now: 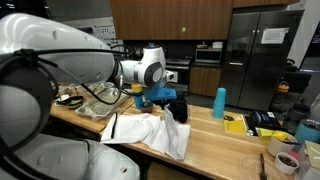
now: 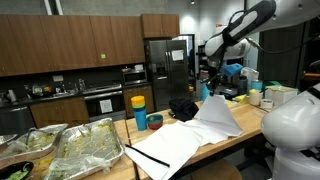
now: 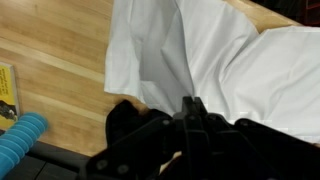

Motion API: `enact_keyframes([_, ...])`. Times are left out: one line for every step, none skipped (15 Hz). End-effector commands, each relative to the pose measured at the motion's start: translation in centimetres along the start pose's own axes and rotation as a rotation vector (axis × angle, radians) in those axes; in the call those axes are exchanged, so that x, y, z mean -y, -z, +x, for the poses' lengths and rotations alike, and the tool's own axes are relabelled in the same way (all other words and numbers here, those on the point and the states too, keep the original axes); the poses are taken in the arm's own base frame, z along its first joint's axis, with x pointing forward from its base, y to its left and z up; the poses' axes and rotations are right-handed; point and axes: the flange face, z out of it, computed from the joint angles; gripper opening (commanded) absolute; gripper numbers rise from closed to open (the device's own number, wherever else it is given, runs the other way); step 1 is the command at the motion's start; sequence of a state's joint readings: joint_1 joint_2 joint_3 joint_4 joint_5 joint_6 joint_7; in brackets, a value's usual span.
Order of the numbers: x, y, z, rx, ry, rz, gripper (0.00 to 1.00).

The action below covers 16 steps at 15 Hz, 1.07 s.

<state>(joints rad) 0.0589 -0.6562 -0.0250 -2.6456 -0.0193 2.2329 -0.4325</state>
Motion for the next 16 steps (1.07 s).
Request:
enact_keyframes([4.0,0.0,0.5,0.002,0.038,-0.031,0.00])
enact_keyframes([5.2,-0.1,0.8,0.004,0.053,-0.039,0.00])
enact_keyframes([6.4,-0.3,1.1,0.009,0.069,-0.042,0.00])
enact_keyframes([7.7,-0.3,1.3,0.011,0.086,-0.049,0.00])
enact_keyframes([8.9,-0.4,1.5,0.018,0.104,-0.051,0.00])
enact_keyframes([10.0,-0.6,1.7,0.020,0.120,-0.058,0.00])
enact_keyframes([11.1,-0.7,1.9,0.023,0.140,-0.066,0.00])
enact_keyframes([12.2,-0.7,2.0,0.025,0.160,-0.074,0.00])
enact_keyframes([13.1,-0.8,2.1,0.028,0.178,-0.081,0.00])
enact_keyframes([14.0,-0.9,2.1,0.030,0.196,-0.088,0.00])
enact_keyframes([14.9,-1.0,2.2,0.033,0.213,-0.099,0.00])
enact_keyframes([15.7,-1.1,2.1,0.037,0.232,-0.109,0.00])
enact_keyframes([16.5,-1.2,2.1,0.040,0.250,-0.119,0.00])
enact_keyframes([17.3,-1.3,2.0,0.042,0.267,-0.127,0.00])
enact_keyframes([18.1,-1.2,2.0,0.046,0.286,-0.137,0.00])
enact_keyframes([18.8,-1.1,2.0,0.050,0.299,-0.146,0.00])
